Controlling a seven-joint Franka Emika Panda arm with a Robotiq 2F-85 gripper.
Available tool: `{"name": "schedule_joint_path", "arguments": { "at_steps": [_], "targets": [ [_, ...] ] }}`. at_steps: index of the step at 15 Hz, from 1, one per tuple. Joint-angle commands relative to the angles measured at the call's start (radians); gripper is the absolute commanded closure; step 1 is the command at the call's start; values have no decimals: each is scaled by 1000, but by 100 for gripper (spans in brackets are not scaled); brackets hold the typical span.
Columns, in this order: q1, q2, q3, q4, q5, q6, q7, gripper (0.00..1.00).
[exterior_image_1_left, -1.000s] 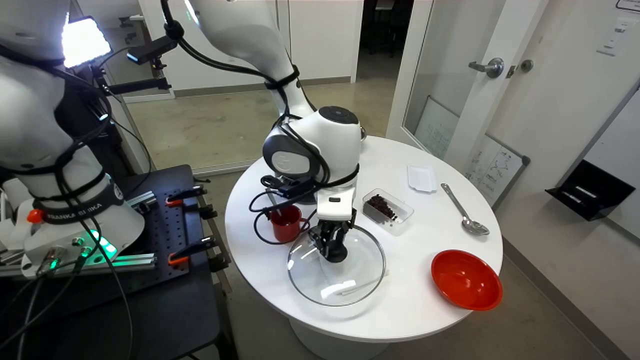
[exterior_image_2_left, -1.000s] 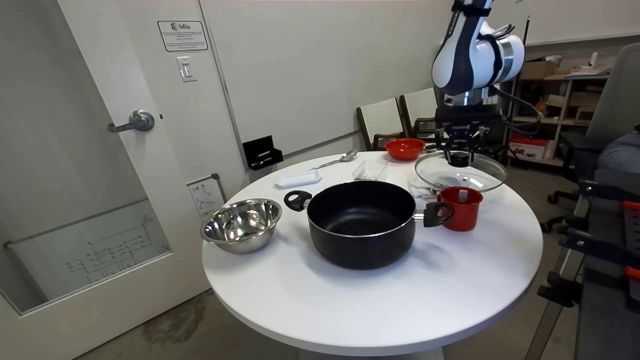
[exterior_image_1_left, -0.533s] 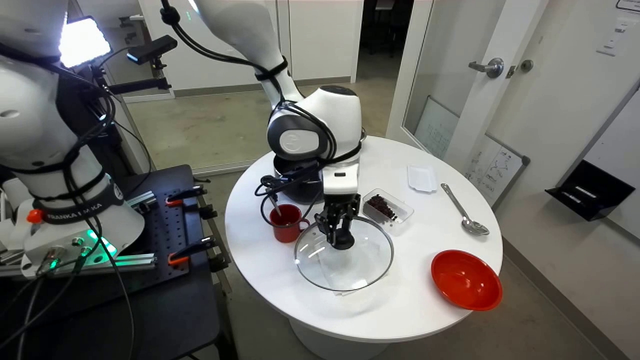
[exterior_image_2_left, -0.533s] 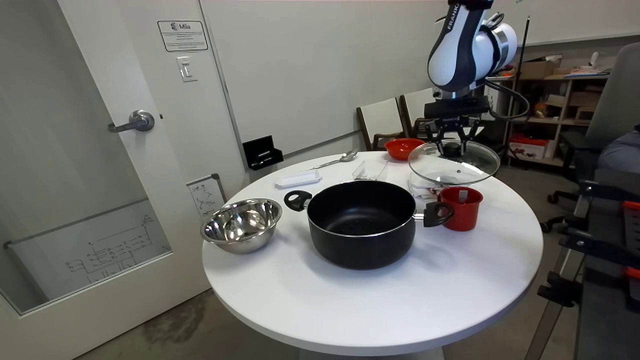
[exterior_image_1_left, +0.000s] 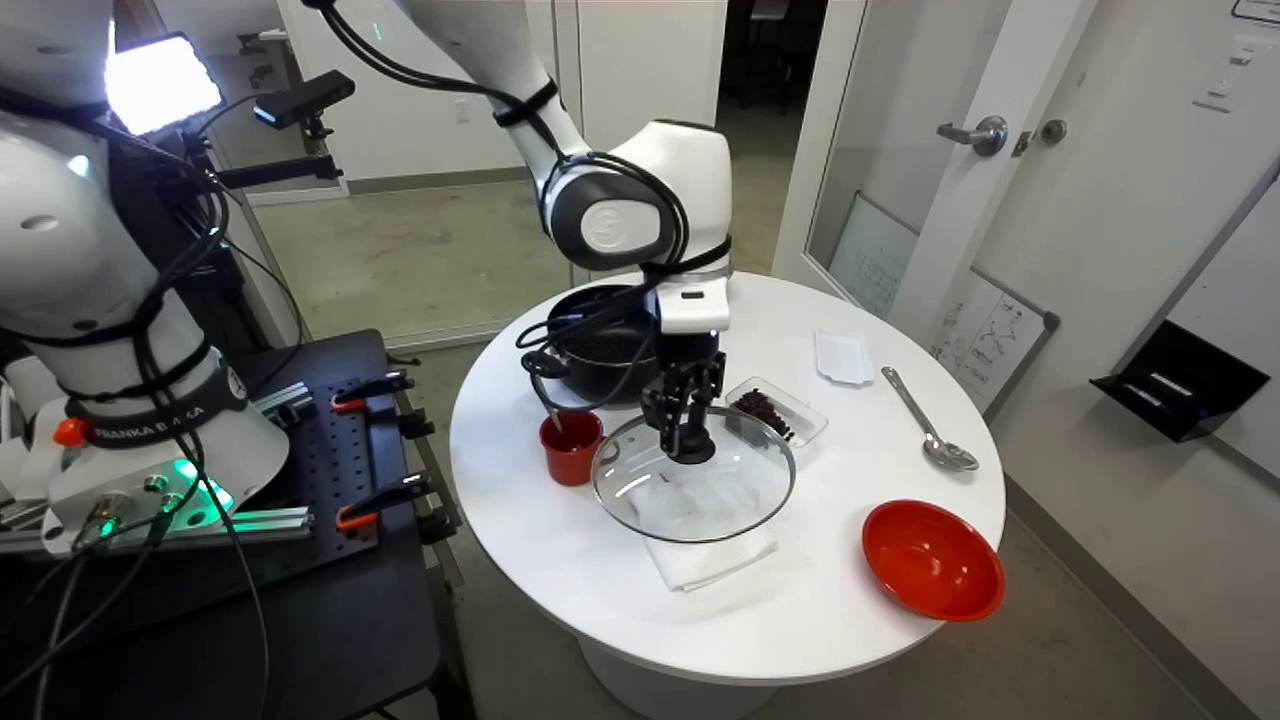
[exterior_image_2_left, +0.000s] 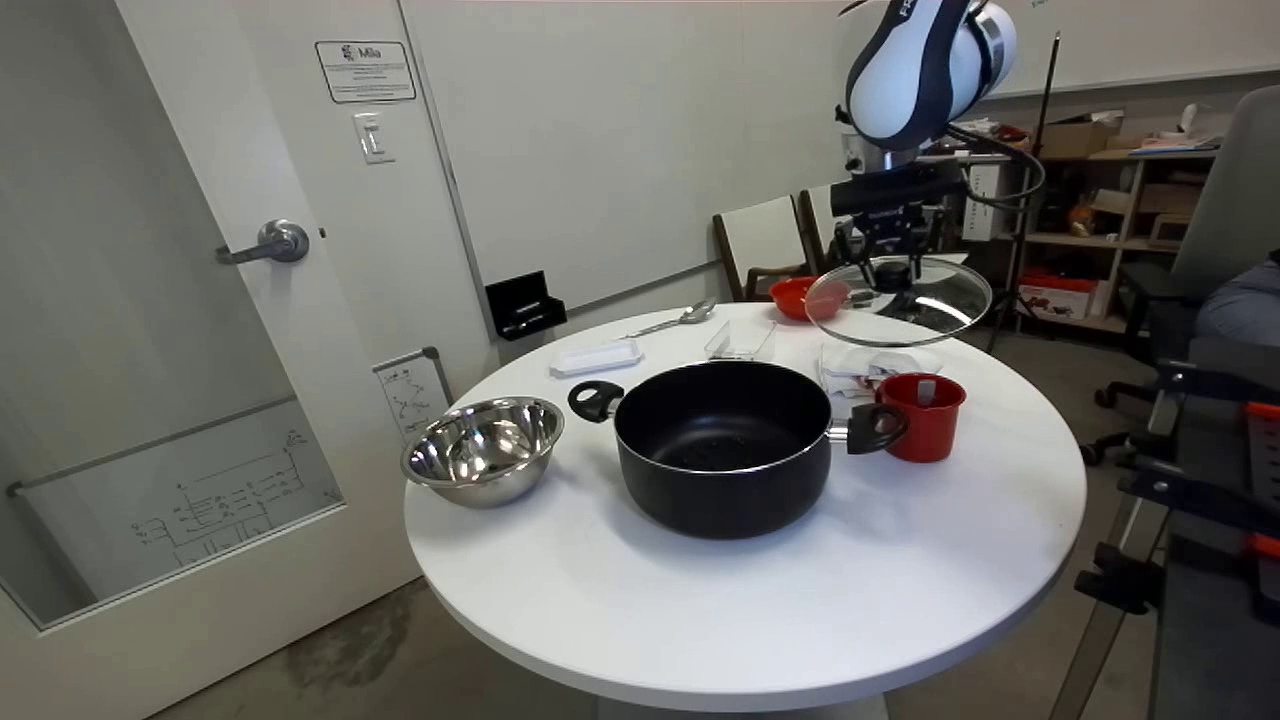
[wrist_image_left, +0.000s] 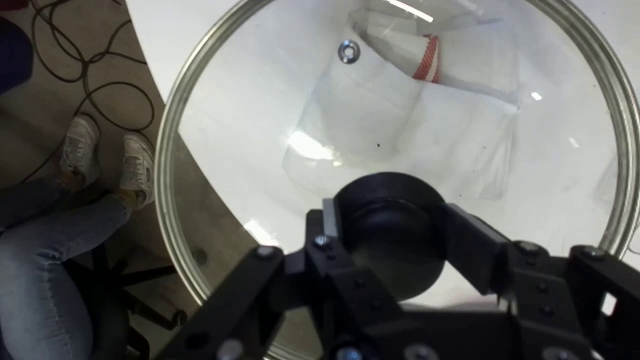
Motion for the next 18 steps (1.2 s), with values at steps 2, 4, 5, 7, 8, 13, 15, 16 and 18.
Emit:
{"name": "schedule_joint_path", "arguments": {
  "at_steps": [2, 4, 5, 7, 8, 13, 15, 16, 18],
  "targets": [
    [-64, -117, 91, 7, -27, -126, -9, 74],
    [-92, -145, 142, 2, -17, -154, -11, 74],
    [-99, -156, 162, -3, -21, -163, -4, 74],
    [-105, -180, 199, -23, -32, -167, 16, 74],
    [-100, -193, 214, -42, -44, -159, 27, 74],
    [-72, -283, 297, -169, -100, -106, 69, 74],
    [-65, -327, 341, -220, -112, -90, 77, 74],
    [-64, -345, 362, -239, -115, -84, 83, 74],
    [-67, -380, 402, -267, -118, -75, 93, 74]
  ]
}}
